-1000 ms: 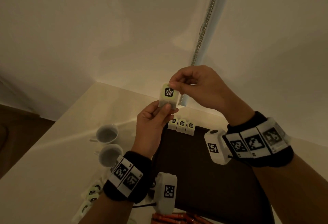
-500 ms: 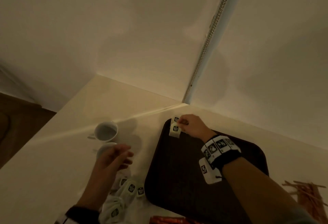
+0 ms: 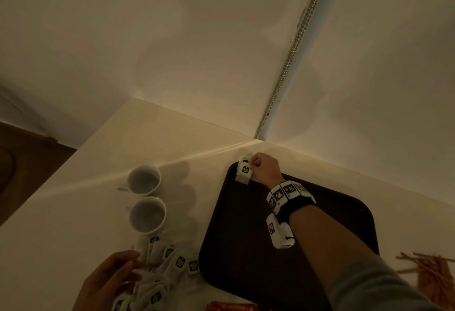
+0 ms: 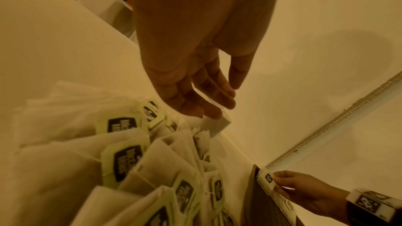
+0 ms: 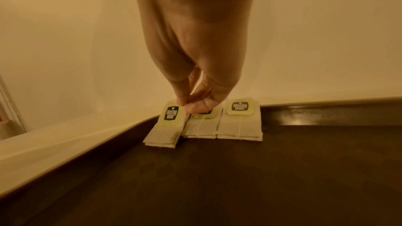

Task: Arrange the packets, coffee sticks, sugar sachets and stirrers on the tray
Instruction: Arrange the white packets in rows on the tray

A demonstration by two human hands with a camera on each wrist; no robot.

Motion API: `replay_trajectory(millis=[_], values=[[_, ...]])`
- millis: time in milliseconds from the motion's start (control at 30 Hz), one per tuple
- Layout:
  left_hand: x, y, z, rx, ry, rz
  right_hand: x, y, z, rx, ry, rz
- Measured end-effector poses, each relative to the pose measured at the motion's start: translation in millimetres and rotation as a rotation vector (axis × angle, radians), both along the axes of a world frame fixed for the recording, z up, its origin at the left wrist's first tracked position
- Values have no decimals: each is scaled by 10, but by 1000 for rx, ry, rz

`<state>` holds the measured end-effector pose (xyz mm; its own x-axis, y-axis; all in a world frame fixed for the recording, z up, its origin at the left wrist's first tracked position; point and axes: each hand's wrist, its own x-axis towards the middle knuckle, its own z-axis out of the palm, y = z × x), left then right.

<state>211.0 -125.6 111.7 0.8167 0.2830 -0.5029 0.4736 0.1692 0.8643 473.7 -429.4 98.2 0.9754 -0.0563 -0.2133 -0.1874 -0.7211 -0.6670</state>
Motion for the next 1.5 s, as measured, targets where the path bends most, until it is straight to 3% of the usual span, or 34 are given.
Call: replay_trajectory(millis=[333,500,567,667,767,833,933,1067,1300,1400,1500], values=[[-60,97,16,24,42,66,81,51,-54,-44,-34,-14],[-122,83,50,14,21,100,-62,168,125,-6,-115,17],[-168,69,52,5,-5,100,-275,332,255,79,-101,126],[-263,75,72,6,-38,70,-775,619,394,110,46,511],[-343,90,101,3,-46,58,-1232,874,306,-18,196,894],[-401,101,114,5,-51,65,-1442,1019,181,-166,220,981],[-508,120,128,1,-74,59,-1636,1169,49,-285,154,920],[-607,138,153,-2,-93,51,-1719,1254,-19,-279,132,813],[-565,144,198,54,-158,-1,-1619,1193,178,-42,234,842],[-333,81,290,108,-219,-134,-1563,1198,486,9,211,917],[-10,-43,468,111,-247,-391,-1492,1231,903,22,118,998]])
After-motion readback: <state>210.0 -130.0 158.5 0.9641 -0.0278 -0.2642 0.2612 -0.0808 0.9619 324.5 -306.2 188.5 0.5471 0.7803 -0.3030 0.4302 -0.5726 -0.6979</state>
